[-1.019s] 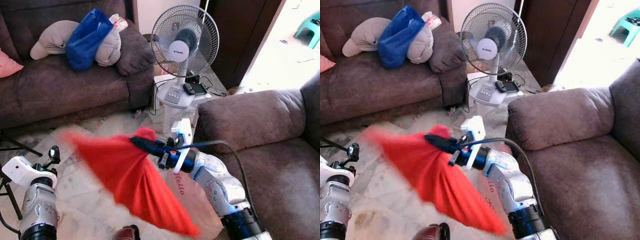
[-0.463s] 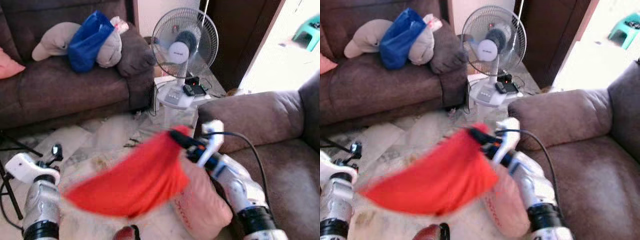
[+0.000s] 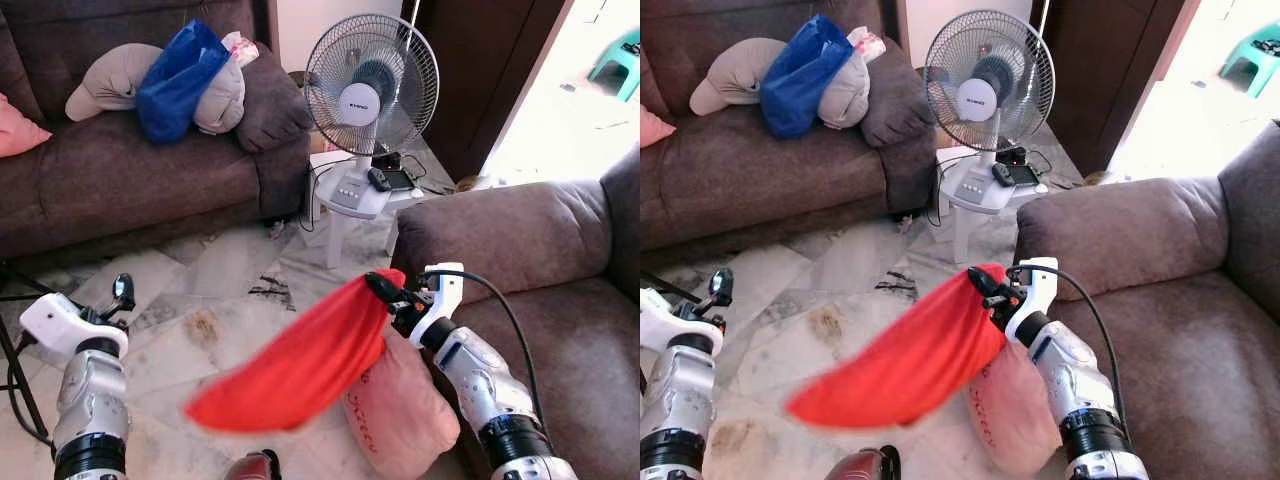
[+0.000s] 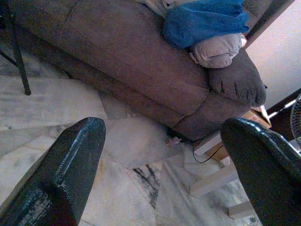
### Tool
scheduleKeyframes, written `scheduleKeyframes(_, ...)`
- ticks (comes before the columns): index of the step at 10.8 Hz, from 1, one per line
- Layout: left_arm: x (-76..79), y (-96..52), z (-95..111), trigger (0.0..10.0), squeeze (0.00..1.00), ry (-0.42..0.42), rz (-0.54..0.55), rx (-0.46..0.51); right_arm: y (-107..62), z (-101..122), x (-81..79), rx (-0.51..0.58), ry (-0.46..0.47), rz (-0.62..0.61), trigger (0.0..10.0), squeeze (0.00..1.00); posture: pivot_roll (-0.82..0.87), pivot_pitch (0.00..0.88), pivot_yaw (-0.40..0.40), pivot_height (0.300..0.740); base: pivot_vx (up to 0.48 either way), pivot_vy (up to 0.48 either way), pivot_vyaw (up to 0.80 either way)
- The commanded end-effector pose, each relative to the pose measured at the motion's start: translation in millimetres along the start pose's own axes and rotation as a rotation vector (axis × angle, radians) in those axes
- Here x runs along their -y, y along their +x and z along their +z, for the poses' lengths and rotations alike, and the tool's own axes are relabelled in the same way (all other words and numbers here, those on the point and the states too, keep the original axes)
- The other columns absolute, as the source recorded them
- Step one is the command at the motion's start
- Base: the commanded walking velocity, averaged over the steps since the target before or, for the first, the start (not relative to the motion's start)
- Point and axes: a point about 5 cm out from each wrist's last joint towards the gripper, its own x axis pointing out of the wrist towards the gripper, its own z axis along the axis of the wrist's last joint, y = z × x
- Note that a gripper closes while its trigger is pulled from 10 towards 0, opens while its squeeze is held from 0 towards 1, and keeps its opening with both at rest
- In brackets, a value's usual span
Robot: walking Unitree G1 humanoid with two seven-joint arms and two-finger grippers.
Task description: Move the pillow to the sofa from floor
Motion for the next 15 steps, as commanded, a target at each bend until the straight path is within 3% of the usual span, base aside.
scheduleKeyframes(1, 5.7, 1.0, 0, 10.0, 0.00, -0.001, -0.017, 0.001, 1.2, 21, 5.3, 0.086, -0.045, -0.012, 10.0, 0.00, 0.13, 0.057, -0.010, 0.740, 0.000, 0.000, 0.00)
scheduleKeyframes(3, 11.1, -6.8, -8, 10.0, 0.00, 0.032, -0.070, -0.036, -1.0, 19, 10.6, 0.084, -0.050, -0.047, 10.0, 0.00, 0.13, 0.058, -0.009, 0.740, 0.000, 0.000, 0.00)
scheduleKeyframes(6, 24.3, -28.3, -40, 10.0, 0.00, 0.274, -0.251, -0.170, 3.3, 14, 7.5, 0.081, -0.043, -0.046, 10.0, 0.00, 0.13, 0.057, -0.008, 0.740, 0.000, 0.000, 0.00)
scheduleKeyframes(7, 25.1, -41.9, -64, 10.0, 0.00, 0.459, -0.366, -0.288, 6.5, 12, 5.7, 0.080, -0.045, -0.039, 10.0, 0.00, 0.13, 0.057, -0.008, 0.740, 0.000, 0.000, 0.00)
scheduleKeyframes(8, 22.3, -50.8, -77, 10.0, 0.00, 0.595, -0.413, -0.353, 7.8, 12, 4.8, 0.079, -0.046, -0.034, 10.0, 0.00, 0.13, 0.057, -0.006, 0.740, 0.000, 0.000, 0.00)
scheduleKeyframes(9, 16.7, -53.0, -82, 10.0, 0.00, 0.625, -0.381, -0.380, 7.9, 12, 4.8, 0.080, -0.046, -0.033, 10.0, 0.00, 0.13, 0.055, -0.005, 0.740, 0.000, 0.000, 0.00)
scheduleKeyframes(10, 12.1, -66.9, -100, 10.0, 0.00, 0.638, -0.484, -0.537, 7.9, 11, 4.8, 0.079, -0.046, -0.034, 10.0, 0.00, 0.13, 0.056, -0.005, 0.740, 0.000, 0.000, 0.00)
scheduleKeyframes(11, 12.9, -77.7, -104, 10.0, 0.00, 0.660, -0.590, -0.587, 7.2, 10, 5.2, 0.076, -0.048, -0.033, 10.0, 0.00, 0.13, 0.056, -0.004, 0.740, 0.000, 0.000, 0.00)
scheduleKeyframes(13, 15.3, -76.4, -87, 10.0, 0.00, 0.628, -0.620, -0.487, 7.4, 8, 5.5, 0.072, -0.049, -0.034, 10.0, 0.00, 0.13, 0.059, -0.005, 0.740, 0.000, 0.000, 0.00)
scheduleKeyframes(15, 16.4, -82.1, -78, 10.0, 0.00, 0.545, -0.726, -0.555, 9.2, 7, 4.0, 0.066, -0.049, -0.029, 10.0, 0.00, 0.14, 0.059, -0.007, 0.740, 0.000, 0.000, 0.00)
